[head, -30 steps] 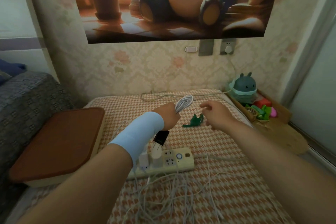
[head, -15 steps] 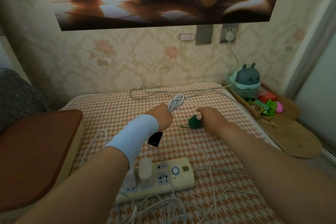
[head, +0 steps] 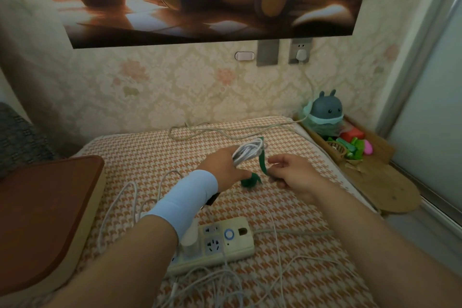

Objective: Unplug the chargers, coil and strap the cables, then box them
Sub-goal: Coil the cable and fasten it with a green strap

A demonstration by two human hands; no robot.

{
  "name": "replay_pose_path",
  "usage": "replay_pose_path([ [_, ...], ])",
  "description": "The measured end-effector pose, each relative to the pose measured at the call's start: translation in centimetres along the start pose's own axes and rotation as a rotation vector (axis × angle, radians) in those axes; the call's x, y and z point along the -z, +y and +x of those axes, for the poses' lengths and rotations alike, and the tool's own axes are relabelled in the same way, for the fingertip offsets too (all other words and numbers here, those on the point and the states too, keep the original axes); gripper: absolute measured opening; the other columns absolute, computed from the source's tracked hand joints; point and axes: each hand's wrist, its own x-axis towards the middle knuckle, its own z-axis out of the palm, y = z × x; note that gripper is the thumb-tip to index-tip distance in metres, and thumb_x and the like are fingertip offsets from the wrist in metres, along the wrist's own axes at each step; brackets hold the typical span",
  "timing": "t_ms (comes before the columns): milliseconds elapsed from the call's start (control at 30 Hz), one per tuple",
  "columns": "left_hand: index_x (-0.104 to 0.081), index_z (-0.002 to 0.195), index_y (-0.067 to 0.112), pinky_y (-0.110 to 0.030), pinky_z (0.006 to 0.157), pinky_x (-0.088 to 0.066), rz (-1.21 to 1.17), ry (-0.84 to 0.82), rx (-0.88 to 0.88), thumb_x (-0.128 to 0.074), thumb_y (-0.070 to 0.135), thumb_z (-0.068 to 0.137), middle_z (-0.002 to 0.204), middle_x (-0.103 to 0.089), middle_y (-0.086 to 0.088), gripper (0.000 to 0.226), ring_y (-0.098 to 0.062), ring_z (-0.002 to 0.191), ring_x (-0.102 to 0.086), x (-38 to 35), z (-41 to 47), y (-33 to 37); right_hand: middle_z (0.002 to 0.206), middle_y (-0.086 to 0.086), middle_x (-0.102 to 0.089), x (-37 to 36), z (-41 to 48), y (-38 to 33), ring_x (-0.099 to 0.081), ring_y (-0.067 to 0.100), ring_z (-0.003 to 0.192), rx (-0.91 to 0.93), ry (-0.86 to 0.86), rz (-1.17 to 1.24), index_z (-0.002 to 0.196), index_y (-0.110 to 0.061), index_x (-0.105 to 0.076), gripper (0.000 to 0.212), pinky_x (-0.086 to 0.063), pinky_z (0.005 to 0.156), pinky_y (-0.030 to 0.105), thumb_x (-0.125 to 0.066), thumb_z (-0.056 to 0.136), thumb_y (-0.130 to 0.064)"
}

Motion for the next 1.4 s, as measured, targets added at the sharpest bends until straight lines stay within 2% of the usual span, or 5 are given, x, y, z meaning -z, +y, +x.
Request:
replay_pose_path([
  [567,-0.060,0.078,0.018,-0.034,0.057,-0.038,-0.543,0.107,0.156,-0.067,0.030,0.090,0.059,-0.047,-0.004,0.018,-0.021,0.054,-0.041,2.1,-7.5,4.4,0.075,0.004,-0.059,-1.9,-9.2,-5.0,-0.041,0.012,0.052,0.052,-0.242,0.171,0.095,-0.012,-0.071,0.031,-0.028,0.050,0.027,-0.048,0.104,-0.031],
  [800,-0.060,0.080,0.030,-0.025,0.055,-0.040,-0.533,0.133,0.095,-0.064,0.042,0.092,0.059,-0.050,0.004,0.018,-0.017,0.055,-0.045,4.1,-18.5,4.6,0.085,0.005,-0.077,-4.2,-17.1,-7.5,-0.074,0.024,0.081,0.191,-0.092,0.101,0.112,-0.016,-0.066,0.029,-0.055,0.078,0.030,-0.037,0.109,-0.015],
  [933,-0.054,0.081,0.028,-0.023,0.053,-0.041,-0.486,0.158,0.071,-0.054,0.041,0.098,0.062,-0.049,0.000,0.022,-0.013,0.052,-0.045,4.2,-23.0,4.2,0.077,0.007,-0.052,-6.5,-21.0,-7.9,-0.041,0.018,0.050,0.137,-0.211,0.260,0.098,-0.014,-0.049,0.013,-0.043,0.055,0.035,-0.038,0.104,-0.017],
  [1100,-0.054,0.125,0.040,-0.041,0.089,-0.053,-0.334,0.165,-0.048,-0.043,0.045,0.101,0.107,-0.068,0.008,0.027,-0.015,0.096,-0.064,2.2,-26.0,4.3,0.115,-0.002,-0.060,-9.7,-25.2,-7.9,-0.062,0.016,0.100,0.255,-0.139,-0.095,0.134,-0.016,-0.044,0.080,-0.050,0.082,0.035,-0.059,0.082,-0.075],
  [1400,-0.045,0.133,0.022,-0.029,0.078,-0.051,-0.669,0.040,0.008,-0.062,0.035,0.087,0.099,-0.065,0.001,0.050,-0.010,0.083,-0.060,1.0,-27.2,4.7,0.091,0.007,-0.066,-9.3,-26.0,-6.9,-0.067,0.016,0.077,0.468,0.025,-0.057,0.098,-0.025,-0.053,0.010,-0.056,0.067,0.030,-0.063,0.096,-0.022],
])
